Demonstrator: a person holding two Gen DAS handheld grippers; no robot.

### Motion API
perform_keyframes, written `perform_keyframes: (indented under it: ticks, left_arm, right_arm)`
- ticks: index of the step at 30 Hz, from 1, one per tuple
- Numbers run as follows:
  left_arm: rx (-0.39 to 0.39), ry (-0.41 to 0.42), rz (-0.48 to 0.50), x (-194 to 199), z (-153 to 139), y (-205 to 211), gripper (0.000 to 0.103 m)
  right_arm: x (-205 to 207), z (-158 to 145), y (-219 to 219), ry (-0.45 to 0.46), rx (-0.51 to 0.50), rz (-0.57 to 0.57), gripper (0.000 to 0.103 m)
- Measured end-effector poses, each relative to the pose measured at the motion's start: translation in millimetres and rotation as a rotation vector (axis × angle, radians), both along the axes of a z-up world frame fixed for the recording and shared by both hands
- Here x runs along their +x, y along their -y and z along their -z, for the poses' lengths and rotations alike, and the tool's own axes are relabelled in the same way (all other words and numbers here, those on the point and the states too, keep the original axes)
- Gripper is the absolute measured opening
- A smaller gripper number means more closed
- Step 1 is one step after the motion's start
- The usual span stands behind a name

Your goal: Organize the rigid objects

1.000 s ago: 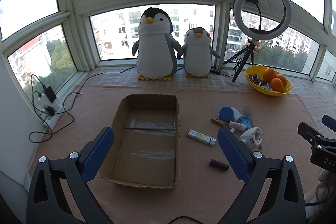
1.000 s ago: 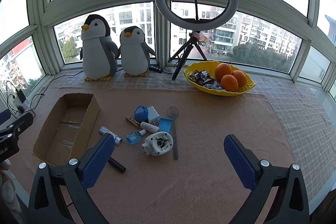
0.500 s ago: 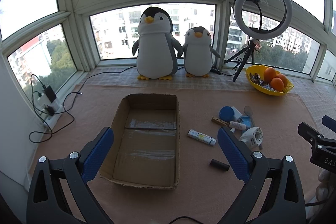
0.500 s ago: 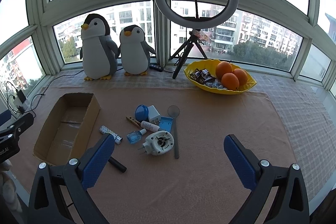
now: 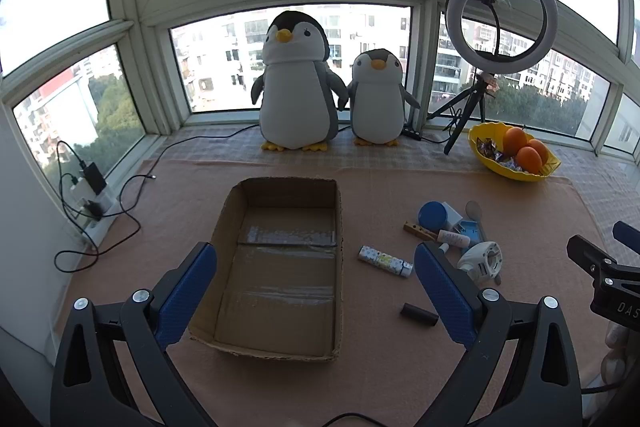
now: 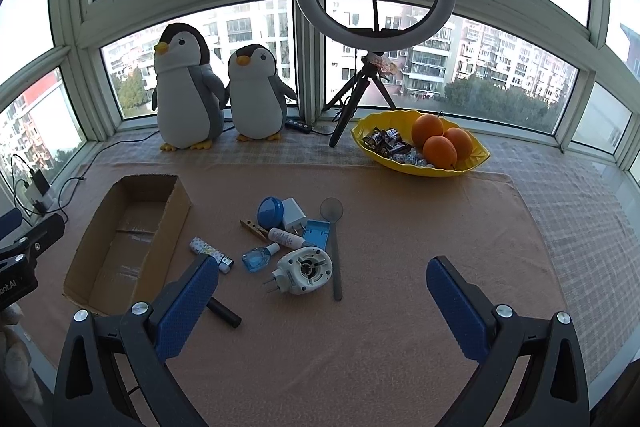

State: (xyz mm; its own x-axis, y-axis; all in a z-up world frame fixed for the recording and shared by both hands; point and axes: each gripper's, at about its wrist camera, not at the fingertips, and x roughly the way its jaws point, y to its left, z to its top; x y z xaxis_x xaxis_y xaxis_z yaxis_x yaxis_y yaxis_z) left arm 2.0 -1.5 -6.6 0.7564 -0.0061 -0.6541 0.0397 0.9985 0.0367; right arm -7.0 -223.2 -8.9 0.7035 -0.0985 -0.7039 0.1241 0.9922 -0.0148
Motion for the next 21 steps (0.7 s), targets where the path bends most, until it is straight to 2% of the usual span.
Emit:
perform_keyframes:
  ticks: [12, 21]
  left_arm:
    - [0.004, -0.010, -0.005, 3, 3, -2, 0.099]
    - [0.018, -0.034, -0.054, 12, 12, -17, 0.099]
  right_arm:
    - [4, 3, 0, -0.015, 0.007, 0.000, 0.103]
    - [8, 8, 8, -0.030, 0.036, 0.004, 0.103]
